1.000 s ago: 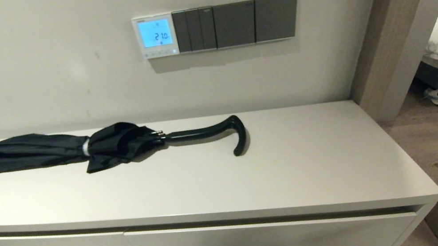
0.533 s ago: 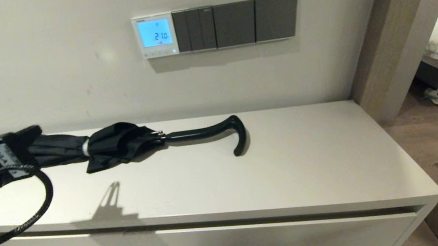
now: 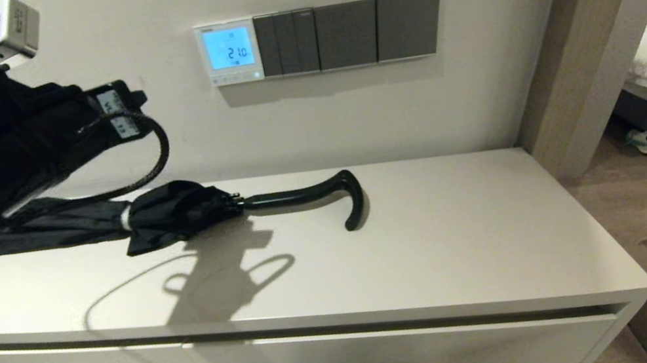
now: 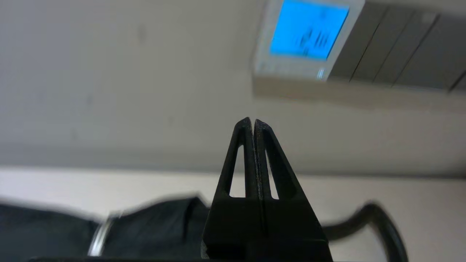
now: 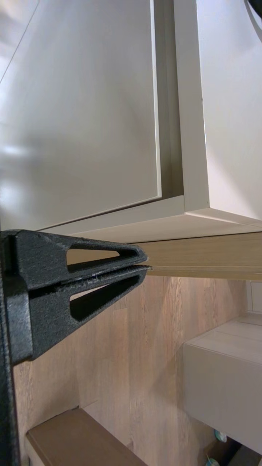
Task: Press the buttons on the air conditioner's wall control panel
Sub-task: Press the temperature increase button
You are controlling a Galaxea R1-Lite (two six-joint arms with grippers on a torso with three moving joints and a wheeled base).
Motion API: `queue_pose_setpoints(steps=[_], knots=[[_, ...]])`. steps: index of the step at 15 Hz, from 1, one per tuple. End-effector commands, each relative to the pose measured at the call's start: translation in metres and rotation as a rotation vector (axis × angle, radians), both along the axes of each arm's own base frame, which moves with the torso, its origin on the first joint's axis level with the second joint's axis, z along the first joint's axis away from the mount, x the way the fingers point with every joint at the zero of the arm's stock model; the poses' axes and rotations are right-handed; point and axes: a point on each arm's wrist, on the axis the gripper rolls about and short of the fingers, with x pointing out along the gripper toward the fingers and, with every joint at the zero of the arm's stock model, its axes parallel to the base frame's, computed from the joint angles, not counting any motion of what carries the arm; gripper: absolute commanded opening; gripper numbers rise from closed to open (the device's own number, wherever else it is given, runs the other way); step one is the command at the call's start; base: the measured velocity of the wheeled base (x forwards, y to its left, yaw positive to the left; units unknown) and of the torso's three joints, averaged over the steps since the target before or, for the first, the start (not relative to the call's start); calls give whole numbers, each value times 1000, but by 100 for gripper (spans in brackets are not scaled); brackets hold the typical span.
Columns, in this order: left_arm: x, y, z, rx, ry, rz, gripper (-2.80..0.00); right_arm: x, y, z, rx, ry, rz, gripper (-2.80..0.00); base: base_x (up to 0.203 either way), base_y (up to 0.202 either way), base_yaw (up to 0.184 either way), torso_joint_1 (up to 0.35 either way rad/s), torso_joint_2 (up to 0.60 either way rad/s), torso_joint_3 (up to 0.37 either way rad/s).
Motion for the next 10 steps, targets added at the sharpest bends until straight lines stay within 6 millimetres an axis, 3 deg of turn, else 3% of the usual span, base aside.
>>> queue_pose_setpoints(steps=[1, 3, 5, 10], knots=[[30, -15, -6, 4, 15, -11, -280, 0, 0, -1, -1, 3, 0, -280, 0, 0, 0, 0, 0, 0], [36, -22, -5, 2, 8, -26, -280, 0, 0, -1, -1, 3, 0, -280, 0, 0, 0, 0, 0, 0], [59, -42, -5, -5, -10, -52, -280, 0, 0, -1, -1, 3, 0, -280, 0, 0, 0, 0, 0, 0], [90, -73, -11, -11, -31, -98, -280, 0, 0, -1, -1, 3, 2, -280, 0, 0, 0, 0, 0, 0]])
